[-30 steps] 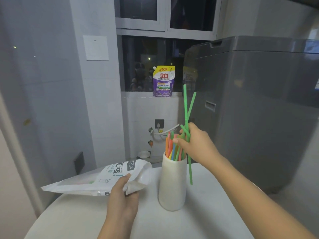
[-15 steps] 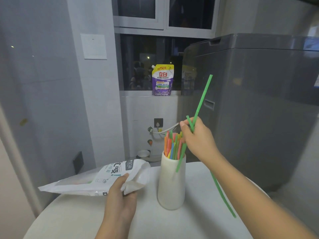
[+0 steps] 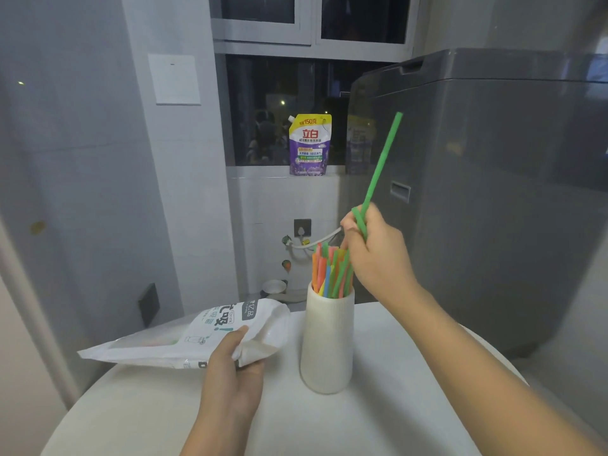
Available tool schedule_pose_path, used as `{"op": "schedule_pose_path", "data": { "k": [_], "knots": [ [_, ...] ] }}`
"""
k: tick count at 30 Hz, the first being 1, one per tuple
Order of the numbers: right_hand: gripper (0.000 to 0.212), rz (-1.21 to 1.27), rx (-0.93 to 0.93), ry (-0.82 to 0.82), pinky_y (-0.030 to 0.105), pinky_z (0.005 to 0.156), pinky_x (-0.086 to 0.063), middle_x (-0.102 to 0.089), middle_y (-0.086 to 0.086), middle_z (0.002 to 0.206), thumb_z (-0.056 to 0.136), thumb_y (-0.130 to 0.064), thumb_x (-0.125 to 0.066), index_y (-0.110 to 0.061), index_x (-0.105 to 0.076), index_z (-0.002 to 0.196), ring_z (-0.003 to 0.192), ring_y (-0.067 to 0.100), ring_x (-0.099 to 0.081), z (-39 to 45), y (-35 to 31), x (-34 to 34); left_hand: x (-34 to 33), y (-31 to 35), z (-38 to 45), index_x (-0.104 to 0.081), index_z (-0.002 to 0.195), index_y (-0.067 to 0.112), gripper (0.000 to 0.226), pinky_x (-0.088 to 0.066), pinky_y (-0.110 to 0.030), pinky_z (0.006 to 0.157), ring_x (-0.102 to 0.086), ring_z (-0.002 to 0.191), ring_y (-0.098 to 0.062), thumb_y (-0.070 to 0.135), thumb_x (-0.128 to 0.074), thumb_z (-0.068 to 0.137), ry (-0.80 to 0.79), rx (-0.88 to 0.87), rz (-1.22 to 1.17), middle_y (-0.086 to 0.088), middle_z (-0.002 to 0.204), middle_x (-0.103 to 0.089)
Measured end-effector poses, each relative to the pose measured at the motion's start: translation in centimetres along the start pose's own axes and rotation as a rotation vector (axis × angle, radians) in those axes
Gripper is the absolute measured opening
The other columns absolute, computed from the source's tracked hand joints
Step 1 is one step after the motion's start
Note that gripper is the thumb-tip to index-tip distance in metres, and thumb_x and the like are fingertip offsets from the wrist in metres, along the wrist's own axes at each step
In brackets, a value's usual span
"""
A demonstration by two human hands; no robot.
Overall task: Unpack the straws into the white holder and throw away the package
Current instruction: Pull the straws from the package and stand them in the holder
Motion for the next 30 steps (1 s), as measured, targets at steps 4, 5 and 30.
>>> {"op": "schedule_pose_path", "data": {
  "k": [4, 5, 30],
  "knots": [
    [0.017, -0.263, -0.062, -0.142, 0.011, 0.057, -0.04, -0.053, 0.002, 0.094, 0.094, -0.029, -0.049, -0.013, -0.054, 0.088, 0.075, 0.015, -0.057, -0.7, 2.0, -2.2, -0.2, -0.1, -0.1, -0.06, 0.094, 0.006, 0.02, -0.054, -0.021, 0.051, -0.069, 0.057, -0.008, -0.007, -0.046, 0.087, -0.006, 0.014, -0.009, 0.002, 0.065, -0.07],
    [0.02, -0.314, -0.088, -0.176, 0.017, 0.065, -0.043, -0.052, 0.005, 0.105, 0.093, -0.032, -0.051, -0.013, -0.056, 0.091, 0.083, 0.02, -0.058, -0.8, 2.6, -2.6, -0.1, -0.2, -0.1, -0.06, 0.093, 0.006, 0.02, -0.054, -0.021, 0.051, -0.069, 0.057, -0.008, -0.007, -0.046, 0.087, -0.002, 0.017, -0.009, 0.002, 0.064, -0.07],
    [0.04, -0.604, 0.194, -0.113, 0.034, 0.082, -0.037, -0.049, -0.004, 0.126, 0.092, -0.021, -0.042, -0.027, -0.048, 0.132, 0.107, 0.018, -0.041, -1.4, 0.1, -2.4, 0.0, -0.6, 0.5, -0.053, 0.12, 0.008, 0.036, -0.057, -0.027, 0.068, -0.063, 0.089, -0.016, -0.007, -0.047, 0.088, -0.003, 0.02, -0.045, -0.004, 0.093, -0.066]
  ]
}}
Point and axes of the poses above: each hand's wrist, its own z-axis towards the middle knuckle, its own x-axis out of the back of the hand, y = z × x, the point moved 9 cm from there along z, towards the middle knuckle
